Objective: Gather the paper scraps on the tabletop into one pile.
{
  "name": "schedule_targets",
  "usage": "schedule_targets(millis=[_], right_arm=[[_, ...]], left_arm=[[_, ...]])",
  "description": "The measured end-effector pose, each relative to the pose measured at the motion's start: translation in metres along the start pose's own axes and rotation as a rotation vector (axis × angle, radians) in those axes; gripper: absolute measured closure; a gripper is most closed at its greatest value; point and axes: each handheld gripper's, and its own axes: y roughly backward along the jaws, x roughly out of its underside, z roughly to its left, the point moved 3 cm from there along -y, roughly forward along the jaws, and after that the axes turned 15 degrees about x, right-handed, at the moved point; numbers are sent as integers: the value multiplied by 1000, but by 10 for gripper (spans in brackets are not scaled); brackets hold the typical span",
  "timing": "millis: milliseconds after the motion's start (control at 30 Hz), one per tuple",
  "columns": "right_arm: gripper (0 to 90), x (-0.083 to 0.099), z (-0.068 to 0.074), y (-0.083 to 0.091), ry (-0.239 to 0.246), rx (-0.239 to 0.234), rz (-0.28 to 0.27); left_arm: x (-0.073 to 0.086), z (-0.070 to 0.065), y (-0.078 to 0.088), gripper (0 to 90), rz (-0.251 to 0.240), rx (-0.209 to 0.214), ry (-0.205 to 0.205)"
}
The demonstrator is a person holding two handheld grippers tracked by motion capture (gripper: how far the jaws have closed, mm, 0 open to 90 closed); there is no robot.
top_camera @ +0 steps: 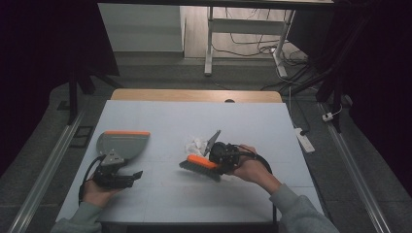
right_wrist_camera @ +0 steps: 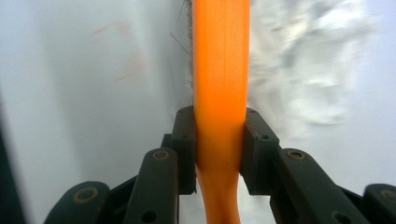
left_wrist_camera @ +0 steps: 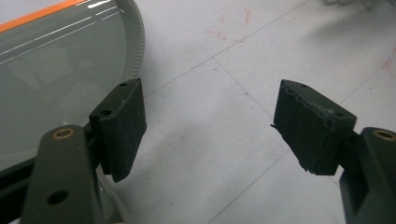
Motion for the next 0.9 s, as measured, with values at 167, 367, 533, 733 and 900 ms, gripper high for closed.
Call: schedule_targets(millis=[167,367,533,733,900], right_arm=[[702,-5,-14,-1,-55,44,-57],[702,1,-20,27,-151,25,-195],[702,15,-28,49,-268,82,-237],[702,49,-38,49,-514,135,-122],[702,86,-35,29,-612,134,26]], left_arm=[[0,1,0,262,-2,0,2],[0,0,0,262,1,1,2],[0,0,0,262,0,-2,1],[0,0,1,262,-4,0,0],[0,-1,0,263,-3,7,-6]])
